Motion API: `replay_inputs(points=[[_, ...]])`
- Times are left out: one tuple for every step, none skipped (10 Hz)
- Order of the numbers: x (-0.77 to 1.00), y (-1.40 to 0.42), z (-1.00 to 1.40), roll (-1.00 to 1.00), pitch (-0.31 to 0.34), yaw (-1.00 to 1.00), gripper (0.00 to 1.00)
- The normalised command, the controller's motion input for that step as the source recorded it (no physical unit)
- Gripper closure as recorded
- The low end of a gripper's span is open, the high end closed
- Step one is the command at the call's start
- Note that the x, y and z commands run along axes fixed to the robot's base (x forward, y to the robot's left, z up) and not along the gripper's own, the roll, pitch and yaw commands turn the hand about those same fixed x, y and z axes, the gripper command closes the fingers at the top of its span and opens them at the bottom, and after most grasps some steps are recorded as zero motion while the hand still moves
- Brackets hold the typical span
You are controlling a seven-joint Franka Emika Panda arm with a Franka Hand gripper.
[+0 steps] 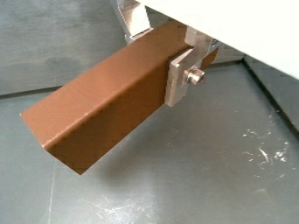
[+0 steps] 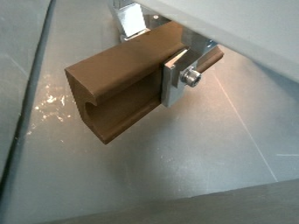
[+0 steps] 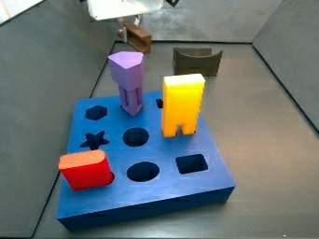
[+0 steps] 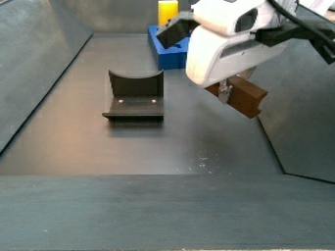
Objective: Pick up the arch object. Move up. Place the arch object on the fixture. Regrasp the arch object. Move to above the board. Insert the arch object.
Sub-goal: Place the arch object on the fixture.
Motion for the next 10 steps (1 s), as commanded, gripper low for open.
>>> replay_inputs(points=[[-0.01,-0.01,1.0,-0.03,0.017,0.0,1.0],[-0.01,-0.01,1.0,-0.04,0.02,0.01,1.0],[-0.02,-0.01,1.0,-0.07,0.014,0.02,1.0],[-0.02,-0.02,1.0,-0.09,0.009,0.03,1.0],[-0.02,-0.02,1.0,-0.11,0.004,0.03,1.0],[-0.03,-0.02,1.0,-0.14,0.002,0.02,1.0],[-0.03,-0.02,1.0,-0.14,-0.001,0.01,1.0],[-0.03,-0.01,0.94,-0.16,-0.001,0.01,1.0],[-0.02,-0.01,0.83,-0.18,-0.002,0.0,1.0],[-0.02,0.0,0.69,-0.19,0.001,-0.01,1.0]])
